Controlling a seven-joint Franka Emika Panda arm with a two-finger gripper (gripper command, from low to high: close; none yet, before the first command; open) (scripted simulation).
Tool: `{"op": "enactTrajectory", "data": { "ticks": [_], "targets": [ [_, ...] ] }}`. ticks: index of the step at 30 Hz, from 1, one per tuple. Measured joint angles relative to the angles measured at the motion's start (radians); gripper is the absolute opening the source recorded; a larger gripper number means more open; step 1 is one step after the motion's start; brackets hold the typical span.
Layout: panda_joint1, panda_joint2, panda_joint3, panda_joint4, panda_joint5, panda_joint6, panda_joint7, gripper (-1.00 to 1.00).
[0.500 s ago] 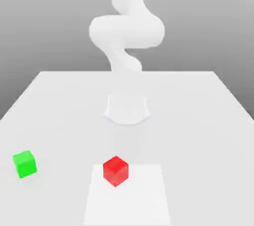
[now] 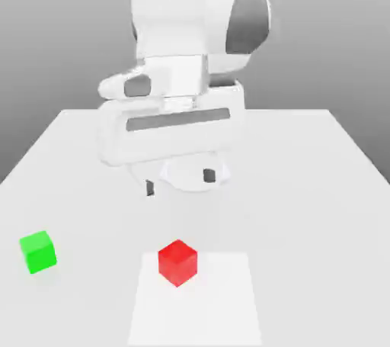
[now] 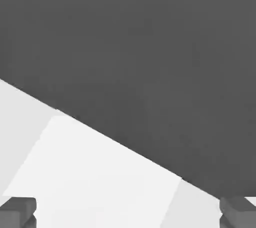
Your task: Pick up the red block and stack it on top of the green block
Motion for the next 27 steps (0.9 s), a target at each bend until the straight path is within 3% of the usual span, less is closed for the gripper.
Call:
{"op": "enactTrajectory", "data": {
  "ticks": [4, 8, 11, 12, 19, 27],
  "targets": [
    [0.004, 0.173, -0.010, -0.079, 0.005, 0.125, -0.149, 0.00],
    [-0.013, 0.296, 0.034, -0.069, 0.119, 0.224, -0.244, 0.00],
    [-0.080, 0.386, 0.122, -0.057, 0.204, 0.298, -0.306, 0.00],
    [-0.100, 0.409, 0.146, -0.054, 0.219, 0.317, -0.317, -1.00],
    [-0.105, 0.411, 0.151, -0.054, 0.219, 0.317, -0.316, -1.00],
    [-0.069, 0.196, 0.059, -0.086, 0.014, 0.140, -0.168, -1.00]
  ]
}}
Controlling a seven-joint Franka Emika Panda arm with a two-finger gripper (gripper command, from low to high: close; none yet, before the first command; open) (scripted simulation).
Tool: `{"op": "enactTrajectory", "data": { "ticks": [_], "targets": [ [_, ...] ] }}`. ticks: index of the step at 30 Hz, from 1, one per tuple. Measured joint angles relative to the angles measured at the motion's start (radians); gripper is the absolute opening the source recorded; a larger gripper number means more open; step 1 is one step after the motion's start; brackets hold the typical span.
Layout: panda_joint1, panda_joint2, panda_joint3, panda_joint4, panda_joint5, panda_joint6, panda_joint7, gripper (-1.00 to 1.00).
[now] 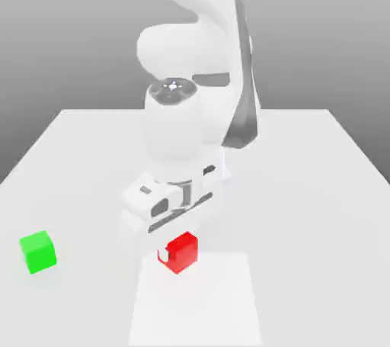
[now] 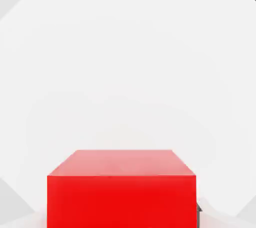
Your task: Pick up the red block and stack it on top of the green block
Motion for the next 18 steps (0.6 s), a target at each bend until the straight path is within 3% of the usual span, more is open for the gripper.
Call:
{"op": "enactTrajectory", "data": {
  "ticks": [12, 18],
  "targets": [
    [-0.476, 0.016, -0.220, 0.209, 0.017, -0.195, 0.436, -1.00],
    [-0.498, 0.157, -0.151, 0.235, 0.152, -0.089, 0.372, -1.00]
  ]
}}
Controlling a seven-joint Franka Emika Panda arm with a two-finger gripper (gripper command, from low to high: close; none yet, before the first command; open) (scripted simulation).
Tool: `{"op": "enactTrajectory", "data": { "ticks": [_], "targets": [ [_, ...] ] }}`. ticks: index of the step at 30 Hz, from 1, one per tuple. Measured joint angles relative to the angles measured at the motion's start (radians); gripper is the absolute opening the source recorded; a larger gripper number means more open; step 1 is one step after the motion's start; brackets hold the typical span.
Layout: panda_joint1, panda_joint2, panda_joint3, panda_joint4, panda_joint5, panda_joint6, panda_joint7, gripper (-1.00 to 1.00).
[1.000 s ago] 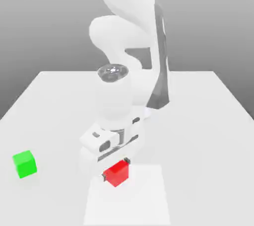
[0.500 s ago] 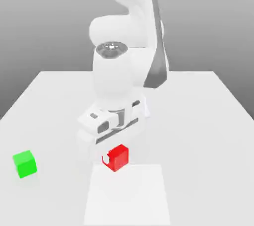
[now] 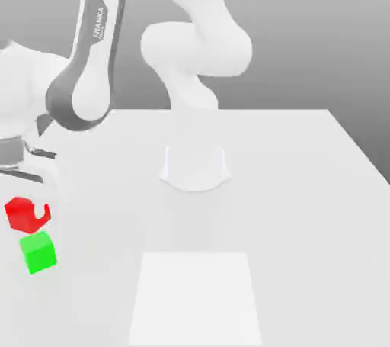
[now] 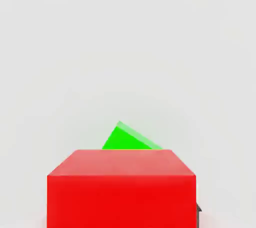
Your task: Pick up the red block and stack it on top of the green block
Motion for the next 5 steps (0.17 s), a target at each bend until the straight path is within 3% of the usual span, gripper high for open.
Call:
{"op": "enactTrajectory", "data": {
  "ticks": [1, 2, 5],
  "targets": [
    [-0.011, 0.026, 0.015, 0.001, 0.026, 0.022, -0.018, -1.00],
    [-0.021, 0.049, 0.030, 0.002, 0.048, 0.041, -0.034, 1.00],
    [-0.021, 0.049, 0.030, 0.002, 0.048, 0.041, -0.034, 1.00]
  ]
}}
